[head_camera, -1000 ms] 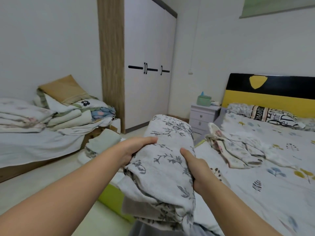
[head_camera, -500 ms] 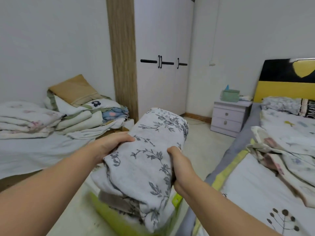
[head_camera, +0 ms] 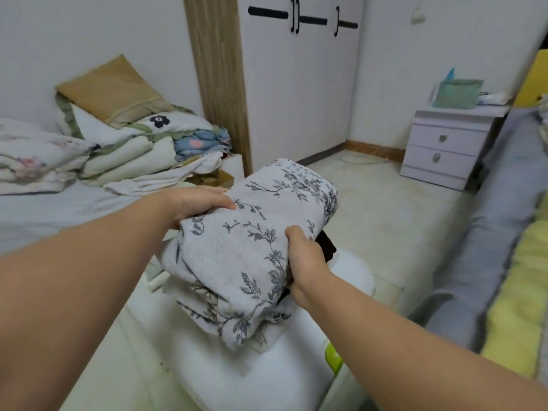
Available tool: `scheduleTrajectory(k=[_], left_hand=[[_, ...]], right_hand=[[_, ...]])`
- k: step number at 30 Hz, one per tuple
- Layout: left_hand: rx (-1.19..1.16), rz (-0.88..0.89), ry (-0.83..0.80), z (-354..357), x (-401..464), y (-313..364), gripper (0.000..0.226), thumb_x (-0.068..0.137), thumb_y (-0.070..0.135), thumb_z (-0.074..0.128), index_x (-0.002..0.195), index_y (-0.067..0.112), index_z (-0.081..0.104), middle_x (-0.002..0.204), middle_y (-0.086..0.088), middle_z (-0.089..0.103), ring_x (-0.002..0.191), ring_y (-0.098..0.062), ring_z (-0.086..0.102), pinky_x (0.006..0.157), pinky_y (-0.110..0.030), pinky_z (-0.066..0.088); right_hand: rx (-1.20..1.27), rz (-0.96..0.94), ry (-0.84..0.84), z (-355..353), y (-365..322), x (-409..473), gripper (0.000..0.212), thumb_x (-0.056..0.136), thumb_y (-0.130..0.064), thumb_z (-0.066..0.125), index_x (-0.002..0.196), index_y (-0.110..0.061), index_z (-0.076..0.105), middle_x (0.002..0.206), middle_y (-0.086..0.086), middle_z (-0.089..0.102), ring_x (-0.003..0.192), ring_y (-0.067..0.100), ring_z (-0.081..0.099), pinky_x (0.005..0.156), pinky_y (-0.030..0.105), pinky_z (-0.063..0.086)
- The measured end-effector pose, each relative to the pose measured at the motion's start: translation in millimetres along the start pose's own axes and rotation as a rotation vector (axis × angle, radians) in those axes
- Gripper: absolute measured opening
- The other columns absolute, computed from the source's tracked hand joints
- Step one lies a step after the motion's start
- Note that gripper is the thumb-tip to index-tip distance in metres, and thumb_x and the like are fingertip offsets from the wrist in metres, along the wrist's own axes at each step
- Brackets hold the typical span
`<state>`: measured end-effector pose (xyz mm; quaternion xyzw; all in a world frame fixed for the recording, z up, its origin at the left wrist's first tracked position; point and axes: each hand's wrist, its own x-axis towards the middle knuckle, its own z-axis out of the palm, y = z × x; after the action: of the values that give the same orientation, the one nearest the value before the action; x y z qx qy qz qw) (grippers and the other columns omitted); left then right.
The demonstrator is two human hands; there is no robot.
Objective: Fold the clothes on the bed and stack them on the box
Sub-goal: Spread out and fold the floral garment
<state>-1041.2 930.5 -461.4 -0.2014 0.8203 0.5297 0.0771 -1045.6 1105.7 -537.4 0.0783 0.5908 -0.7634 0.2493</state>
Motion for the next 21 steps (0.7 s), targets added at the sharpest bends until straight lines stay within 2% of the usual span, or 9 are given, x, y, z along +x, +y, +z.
scheduleTrajectory(k=[2, 4, 7, 9, 10, 12, 14, 16, 21], left_hand=[[0.04, -0.019, -0.017, 6.1, 14.3, -11.2, 0.017, 0.093, 0.009, 0.052, 0.086, 0.024, 0.054, 0.06, 0.013, 0.068, 0.051, -0.003, 0.066, 0.048, -0.016, 0.053], [0.08, -0.042, -0.05, 13.3, 25.8, -27.4, 0.017, 0.092, 0.007, 0.053, 0.095, 0.024, 0.055, 0.077, 0.01, 0.067, 0.066, -0.009, 0.067, 0.057, -0.018, 0.055], [0.268, -0.057, -0.061, 16.5, 33.9, -41.1, 0.03, 0.091, 0.016, 0.058, 0.119, 0.024, 0.053, 0.119, -0.001, 0.062, 0.106, -0.02, 0.06, 0.094, -0.033, 0.048], [0.582, 0.042, 0.051, 13.1, 39.1, -35.1, 0.054, 0.091, 0.021, 0.059, 0.141, 0.021, 0.037, 0.147, -0.005, 0.04, 0.131, -0.024, 0.042, 0.112, -0.037, 0.03], [0.727, 0.111, 0.176, 14.6, 40.3, -28.2, 0.063, 0.092, 0.023, 0.056, 0.147, 0.02, 0.026, 0.153, -0.005, 0.028, 0.138, -0.024, 0.031, 0.115, -0.036, 0.024], [0.856, 0.287, 0.335, 24.8, 42.7, -14.6, 0.061, 0.098, 0.029, 0.043, 0.15, 0.023, 0.014, 0.158, -0.002, 0.01, 0.145, -0.021, 0.013, 0.117, -0.039, 0.016], [0.914, 0.368, 0.286, 44.3, 49.4, -20.1, 0.055, 0.101, 0.037, 0.028, 0.151, 0.026, 0.007, 0.159, 0.002, 0.0, 0.146, -0.016, 0.001, 0.118, -0.045, 0.006], [0.89, 0.345, 0.163, 63.6, 60.1, -45.3, 0.054, 0.101, 0.04, 0.022, 0.151, 0.027, 0.005, 0.159, 0.004, -0.001, 0.146, -0.014, -0.001, 0.119, -0.045, 0.005], [0.777, 0.343, 0.152, 70.4, 82.7, -75.9, 0.054, 0.101, 0.041, 0.024, 0.151, 0.027, 0.008, 0.159, 0.006, 0.004, 0.146, -0.01, 0.002, 0.119, -0.041, 0.008]], right_hand=[[-0.013, 0.05, 0.027, -1.4, 11.0, 9.5, 0.076, 0.066, -0.044, 0.056, 0.132, -0.009, 0.035, 0.118, 0.01, 0.056, 0.103, 0.03, 0.057, 0.094, 0.044, 0.048], [-0.108, 0.05, 0.073, -5.0, 18.3, 13.5, 0.067, 0.08, -0.039, 0.055, 0.133, -0.007, 0.027, 0.12, 0.01, 0.05, 0.105, 0.03, 0.051, 0.095, 0.042, 0.045], [-0.59, -0.127, 0.242, -12.8, 13.2, 10.0, 0.069, 0.088, -0.04, 0.054, 0.136, -0.003, 0.02, 0.129, 0.013, 0.039, 0.115, 0.031, 0.043, 0.092, 0.034, 0.038], [-0.969, -0.415, 0.362, -12.3, -2.2, 7.9, 0.083, 0.087, -0.041, 0.055, 0.146, -0.009, 0.007, 0.147, 0.013, 0.021, 0.135, 0.03, 0.025, 0.108, 0.039, 0.027], [-1.063, -0.558, 0.353, -11.2, -10.4, 9.3, 0.083, 0.089, -0.039, 0.052, 0.149, -0.014, 0.001, 0.154, 0.01, 0.009, 0.142, 0.027, 0.012, 0.113, 0.039, 0.018], [-1.246, -0.715, 0.23, -7.0, -20.2, 20.7, 0.073, 0.095, -0.04, 0.04, 0.151, -0.02, -0.004, 0.158, 0.002, -0.009, 0.146, 0.019, -0.009, 0.117, 0.041, 0.002], [-1.465, -0.705, 0.086, -6.5, -17.9, 37.5, 0.066, 0.098, -0.045, 0.027, 0.151, -0.021, -0.004, 0.158, -0.001, -0.017, 0.144, 0.016, -0.019, 0.116, 0.045, -0.007], [-1.604, -0.616, -0.011, -9.9, -7.5, 51.8, 0.065, 0.099, -0.047, 0.021, 0.151, -0.02, -0.005, 0.158, -0.001, -0.018, 0.143, 0.016, -0.021, 0.115, 0.048, -0.007], [-1.652, -0.551, -0.035, -13.9, 7.7, 66.0, 0.064, 0.099, -0.047, 0.019, 0.151, -0.021, -0.006, 0.158, -0.001, -0.018, 0.144, 0.015, -0.021, 0.115, 0.048, -0.009]])
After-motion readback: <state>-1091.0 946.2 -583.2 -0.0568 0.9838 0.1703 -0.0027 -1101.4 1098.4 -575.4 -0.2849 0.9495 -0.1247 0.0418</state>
